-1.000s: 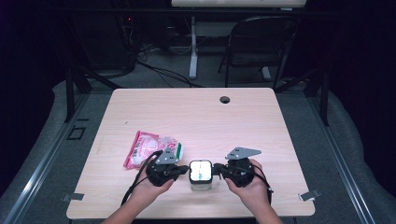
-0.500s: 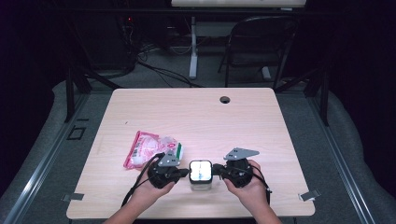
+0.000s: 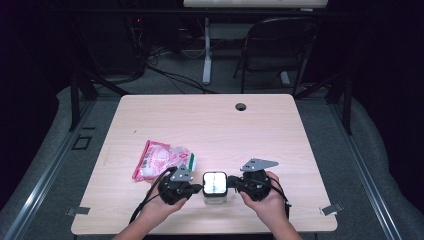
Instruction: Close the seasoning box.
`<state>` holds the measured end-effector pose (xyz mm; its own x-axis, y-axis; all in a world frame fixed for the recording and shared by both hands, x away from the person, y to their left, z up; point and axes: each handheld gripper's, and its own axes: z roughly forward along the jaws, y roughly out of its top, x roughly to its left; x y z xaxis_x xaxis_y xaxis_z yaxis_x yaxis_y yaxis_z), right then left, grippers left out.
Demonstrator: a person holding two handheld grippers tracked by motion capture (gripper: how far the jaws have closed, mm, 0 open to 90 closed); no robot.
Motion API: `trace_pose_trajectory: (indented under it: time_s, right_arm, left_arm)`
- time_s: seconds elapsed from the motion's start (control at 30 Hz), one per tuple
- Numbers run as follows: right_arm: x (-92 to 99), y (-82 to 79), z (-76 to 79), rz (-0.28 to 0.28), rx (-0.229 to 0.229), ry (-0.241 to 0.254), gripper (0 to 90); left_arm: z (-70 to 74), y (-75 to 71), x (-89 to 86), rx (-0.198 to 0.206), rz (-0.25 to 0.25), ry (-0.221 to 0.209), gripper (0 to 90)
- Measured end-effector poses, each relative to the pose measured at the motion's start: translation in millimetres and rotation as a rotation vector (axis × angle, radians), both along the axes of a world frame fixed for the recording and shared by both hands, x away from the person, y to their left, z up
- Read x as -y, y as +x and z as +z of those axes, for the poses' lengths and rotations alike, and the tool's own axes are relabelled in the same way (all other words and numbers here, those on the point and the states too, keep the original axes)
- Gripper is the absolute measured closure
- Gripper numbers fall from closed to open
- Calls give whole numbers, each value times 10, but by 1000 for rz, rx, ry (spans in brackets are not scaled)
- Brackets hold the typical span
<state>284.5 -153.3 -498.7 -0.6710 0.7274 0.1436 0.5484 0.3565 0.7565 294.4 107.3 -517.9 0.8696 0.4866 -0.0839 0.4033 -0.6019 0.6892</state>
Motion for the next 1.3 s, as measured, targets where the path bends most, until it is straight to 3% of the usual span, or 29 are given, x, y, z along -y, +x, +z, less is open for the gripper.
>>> trace_pose_trajectory:
  time_s: [0.43,0.63,0.77,1.3]
  right_arm:
    - [-38,-10,-8,8,5,-5,878]
    - [22,-2,23,-32,24,-11,867]
    - [92,14,27,-53,11,1,864]
    - [61,13,-10,-44,-9,11,825]
  left_arm:
    - [23,1,-18,-4,-1,-19,899]
    - [40,3,-24,-2,3,-28,897]
    - [43,3,-24,-2,3,-28,897]
    - [4,0,-7,-8,0,-12,896]
